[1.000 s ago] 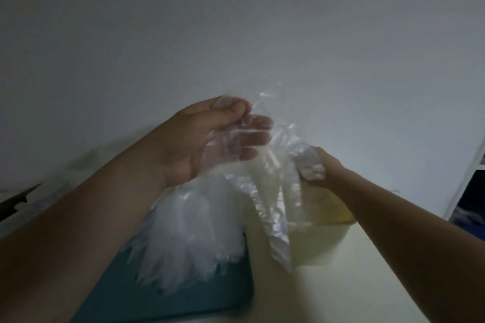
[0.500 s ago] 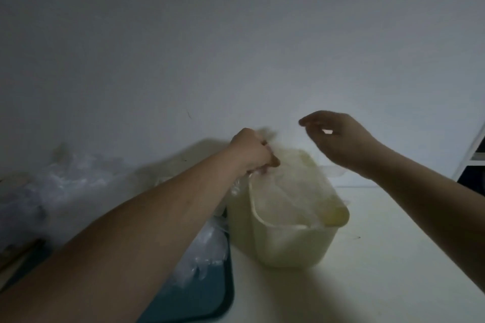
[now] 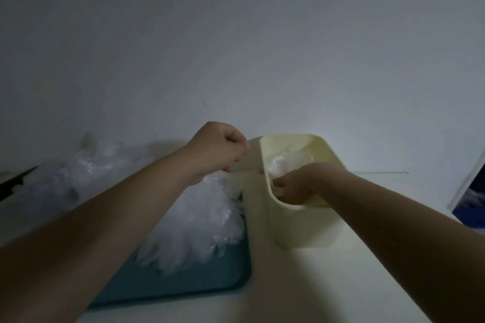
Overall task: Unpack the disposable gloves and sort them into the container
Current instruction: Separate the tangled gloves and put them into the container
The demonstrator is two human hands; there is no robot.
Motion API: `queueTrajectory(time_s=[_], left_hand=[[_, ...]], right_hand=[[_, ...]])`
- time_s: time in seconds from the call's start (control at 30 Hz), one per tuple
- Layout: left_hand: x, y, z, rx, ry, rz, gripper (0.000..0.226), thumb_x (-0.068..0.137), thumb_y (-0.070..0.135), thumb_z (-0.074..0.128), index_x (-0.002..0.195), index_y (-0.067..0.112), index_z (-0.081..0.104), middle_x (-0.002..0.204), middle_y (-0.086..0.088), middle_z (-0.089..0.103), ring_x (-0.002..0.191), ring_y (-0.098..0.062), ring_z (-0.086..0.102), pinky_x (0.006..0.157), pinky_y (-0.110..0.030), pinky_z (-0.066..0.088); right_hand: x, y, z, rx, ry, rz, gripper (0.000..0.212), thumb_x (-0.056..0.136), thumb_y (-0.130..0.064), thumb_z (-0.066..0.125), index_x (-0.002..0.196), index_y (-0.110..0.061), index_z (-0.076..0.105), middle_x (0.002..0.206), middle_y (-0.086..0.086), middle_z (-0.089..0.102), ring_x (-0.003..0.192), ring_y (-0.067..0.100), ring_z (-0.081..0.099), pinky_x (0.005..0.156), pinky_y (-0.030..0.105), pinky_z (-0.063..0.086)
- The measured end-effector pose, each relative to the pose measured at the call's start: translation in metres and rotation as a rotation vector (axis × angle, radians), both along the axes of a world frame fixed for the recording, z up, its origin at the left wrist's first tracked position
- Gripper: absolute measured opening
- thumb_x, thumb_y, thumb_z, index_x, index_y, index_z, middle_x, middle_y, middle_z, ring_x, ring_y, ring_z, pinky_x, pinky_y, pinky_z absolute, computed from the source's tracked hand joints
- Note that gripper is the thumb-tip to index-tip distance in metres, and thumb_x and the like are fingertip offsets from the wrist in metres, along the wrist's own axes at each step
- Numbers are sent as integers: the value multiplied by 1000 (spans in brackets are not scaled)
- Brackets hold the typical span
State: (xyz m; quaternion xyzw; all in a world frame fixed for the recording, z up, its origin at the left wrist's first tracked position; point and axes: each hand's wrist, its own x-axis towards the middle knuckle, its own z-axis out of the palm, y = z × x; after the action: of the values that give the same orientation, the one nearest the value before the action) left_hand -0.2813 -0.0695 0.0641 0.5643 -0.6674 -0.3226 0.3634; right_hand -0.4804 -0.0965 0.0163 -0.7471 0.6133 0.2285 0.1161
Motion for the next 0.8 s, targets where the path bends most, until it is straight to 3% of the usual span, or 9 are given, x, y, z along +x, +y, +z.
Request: queueTrajectory(time_s=[0.13,0.2,0.27,0.37,0.43,0.57,0.63,0.7,0.8], left_hand=[[52,20,-19,-151,-272,24,8,94,30,72,88,28,78,89,13,76,80,-2,70,80,-33,61],[79,26,-35,-173,-428,66,9,94,38,72,99,32,75,107,16,70,97,-4,67,94,-34,57],[102,31,-56,-143,-542,101,31,92,45,73,120,32,69,127,13,60,116,-12,59,104,-35,49],[120,35,-88,-99,-634,127,61,90,49,75,144,31,56,150,8,47,135,-18,49,112,-36,44],[125,37,-105,-57,-601,138,68,91,45,74,152,30,48,155,6,42,136,-21,49,113,-39,44],[136,37,-133,-138,-395,162,52,91,33,77,140,30,61,123,13,58,109,-11,62,98,-32,53],[145,35,-138,-192,-310,190,28,92,25,76,119,30,73,105,16,63,94,0,63,88,-20,51],[153,33,-137,-233,-261,212,13,94,21,75,102,31,78,95,16,67,87,2,64,84,-17,52],[160,34,-128,-302,-183,223,9,94,22,75,97,28,81,91,13,70,84,-3,67,81,-17,54]], right_hand=[[6,16,43,-90,-138,-17,68,97,-51,59,159,-33,35,160,-2,44,137,23,52,104,33,44],[10,28,65,-207,-126,7,61,99,-39,59,156,-24,43,156,-1,48,135,23,54,106,34,45],[24,40,76,-384,-161,33,51,97,-28,59,146,-17,53,148,3,55,131,24,56,110,38,47],[64,57,69,-559,-438,107,43,97,-28,56,139,-20,61,143,3,60,128,24,59,110,40,48],[96,68,50,-513,-688,160,40,100,-25,53,139,-21,63,139,0,64,124,18,61,108,32,48],[134,64,-17,-305,-1100,-41,37,101,-19,53,137,-18,65,99,-1,72,83,17,71,79,30,63],[143,51,-44,-317,-1138,-139,35,102,-19,54,135,-18,65,90,-1,70,72,15,68,61,23,56],[148,37,-57,-349,-1145,-198,33,101,-23,57,132,-19,67,93,-3,69,73,11,65,60,18,51],[154,20,-63,-336,-1171,-285,30,100,-31,59,127,-21,69,100,-2,72,83,16,69,68,30,59]])
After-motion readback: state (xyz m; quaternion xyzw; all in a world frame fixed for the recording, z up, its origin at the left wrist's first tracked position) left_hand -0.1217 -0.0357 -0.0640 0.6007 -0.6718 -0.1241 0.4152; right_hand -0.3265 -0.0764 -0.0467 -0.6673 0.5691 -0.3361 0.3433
